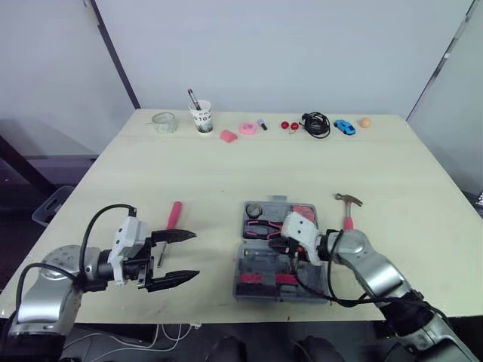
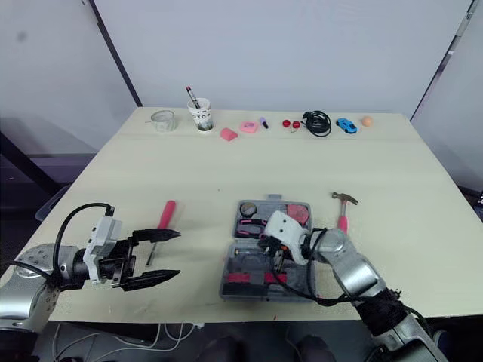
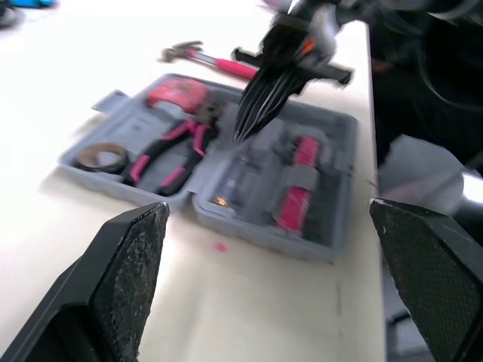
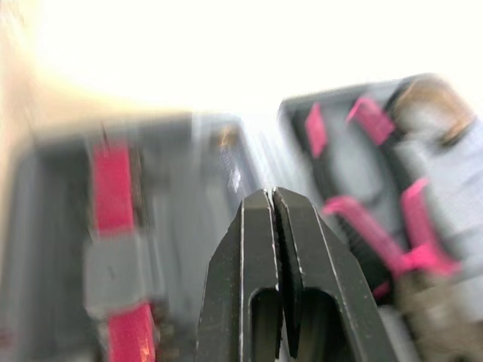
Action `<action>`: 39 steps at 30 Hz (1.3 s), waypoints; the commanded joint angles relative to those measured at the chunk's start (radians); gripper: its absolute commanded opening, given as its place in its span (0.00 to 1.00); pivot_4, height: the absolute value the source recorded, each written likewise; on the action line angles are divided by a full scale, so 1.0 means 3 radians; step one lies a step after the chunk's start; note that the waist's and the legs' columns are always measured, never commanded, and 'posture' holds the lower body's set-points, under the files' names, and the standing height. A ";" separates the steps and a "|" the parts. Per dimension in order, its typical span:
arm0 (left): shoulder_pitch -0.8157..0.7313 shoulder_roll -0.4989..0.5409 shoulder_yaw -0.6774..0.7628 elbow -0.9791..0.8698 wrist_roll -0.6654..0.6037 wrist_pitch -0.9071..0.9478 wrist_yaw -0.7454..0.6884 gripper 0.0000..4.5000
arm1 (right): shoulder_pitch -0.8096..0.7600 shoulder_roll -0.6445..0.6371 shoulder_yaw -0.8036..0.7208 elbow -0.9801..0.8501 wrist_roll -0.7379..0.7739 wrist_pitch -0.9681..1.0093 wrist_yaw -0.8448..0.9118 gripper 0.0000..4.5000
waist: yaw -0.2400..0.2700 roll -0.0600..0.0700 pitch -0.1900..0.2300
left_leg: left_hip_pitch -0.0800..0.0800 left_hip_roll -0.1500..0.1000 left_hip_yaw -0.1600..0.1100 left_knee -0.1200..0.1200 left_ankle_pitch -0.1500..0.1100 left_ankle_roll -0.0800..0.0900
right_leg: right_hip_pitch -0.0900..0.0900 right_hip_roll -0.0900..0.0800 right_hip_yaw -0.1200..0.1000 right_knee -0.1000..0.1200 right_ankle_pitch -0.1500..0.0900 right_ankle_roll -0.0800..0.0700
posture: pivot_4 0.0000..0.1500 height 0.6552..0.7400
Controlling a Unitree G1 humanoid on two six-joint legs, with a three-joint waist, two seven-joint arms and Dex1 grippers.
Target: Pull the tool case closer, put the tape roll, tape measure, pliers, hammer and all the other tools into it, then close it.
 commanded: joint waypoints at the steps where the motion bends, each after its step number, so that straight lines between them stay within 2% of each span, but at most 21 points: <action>1: 0.0097 -0.0080 0.0204 -0.0170 -0.0075 0.0084 0.0282 1.00 | 0.0242 -0.0051 -0.0445 -0.0255 0.0253 -0.0327 -0.0084 0.02 | -0.0001 0.0000 0.0000 | 0.0000 0.0000 0.0000 0.0000 0.0000 0.0000 | 0.0000 0.0000 0.0000 0.0000 0.0000 0.0000 | 1.00 1.00; 10: 0.0584 -0.0364 0.0506 -0.0334 0.0023 0.0102 0.0904 1.00 | 0.1082 -0.0353 -0.1389 -0.0405 0.0472 -0.0702 -0.0351 0.02 | -0.0001 -0.0001 0.0000 | 0.0002 0.0000 0.0004 -0.0001 0.0000 0.0000 | 0.0000 -0.0001 0.0005 -0.0002 -0.0002 -0.0003 | 1.00 1.00; 18: 0.0928 -0.0630 0.0714 -0.0107 0.0170 -0.0100 0.1279 1.00 | 0.1878 -0.0393 -0.2248 -0.0264 0.0882 -0.0866 -0.0380 0.02 | 0.0008 -0.0002 -0.0001 | 0.0006 0.0000 0.0008 -0.0001 0.0000 0.0000 | 0.0001 -0.0003 0.0009 -0.0004 -0.0005 -0.0009 | 1.00 1.00; 21: 0.1026 -0.0707 0.0777 0.0018 0.0211 -0.0192 0.1358 1.00 | 0.2131 -0.0370 -0.2377 -0.0240 0.0973 -0.0953 -0.0343 0.21 | 0.0002 -0.0001 -0.0002 | 0.0006 0.0000 0.0009 -0.0002 0.0000 0.0000 | 0.0001 -0.0003 0.0011 -0.0004 -0.0005 -0.0009 | 1.00 1.00; 25: 0.1164 -0.0764 0.0841 0.0094 0.0232 -0.0272 0.1426 1.00 | 0.2409 -0.0311 -0.2543 -0.0191 0.1131 -0.1052 -0.0289 0.65 | -0.0004 -0.0003 -0.0003 | 0.0009 0.0002 0.0010 -0.0001 -0.0001 0.0000 | 0.0000 -0.0003 0.0015 -0.0004 -0.0006 -0.0009 | 1.00 1.00; 26: 0.1201 -0.0779 0.0864 0.0102 0.0220 -0.0281 0.1438 1.00 | 0.2470 -0.0296 -0.2580 -0.0149 0.1148 -0.1101 -0.0266 0.73 | -0.0003 -0.0003 -0.0003 | 0.0010 0.0002 0.0009 -0.0001 -0.0001 0.0000 | -0.0001 -0.0003 0.0015 -0.0004 -0.0006 -0.0009 | 1.00 1.00; 28: 0.1267 -0.0802 0.0904 0.0115 0.0202 -0.0291 0.1463 1.00 | 0.2580 -0.0279 -0.2637 -0.0068 0.1192 -0.1187 -0.0207 0.99 | -0.0002 -0.0003 -0.0004 | 0.0009 0.0004 0.0005 -0.0002 -0.0001 -0.0001 | -0.0002 -0.0007 0.0015 -0.0006 -0.0006 -0.0009 | 1.00 1.00; 39: 0.1380 -0.0844 0.0957 0.0222 0.0226 -0.0384 0.1495 1.00 | 0.2796 -0.0272 -0.2734 0.0282 0.1269 -0.1501 -0.0076 0.99 | 0.0000 -0.0002 -0.0006 | 0.0008 0.0005 0.0002 -0.0005 -0.0002 -0.0001 | -0.0004 -0.0022 0.0017 -0.0012 -0.0006 -0.0009 | 1.00 1.00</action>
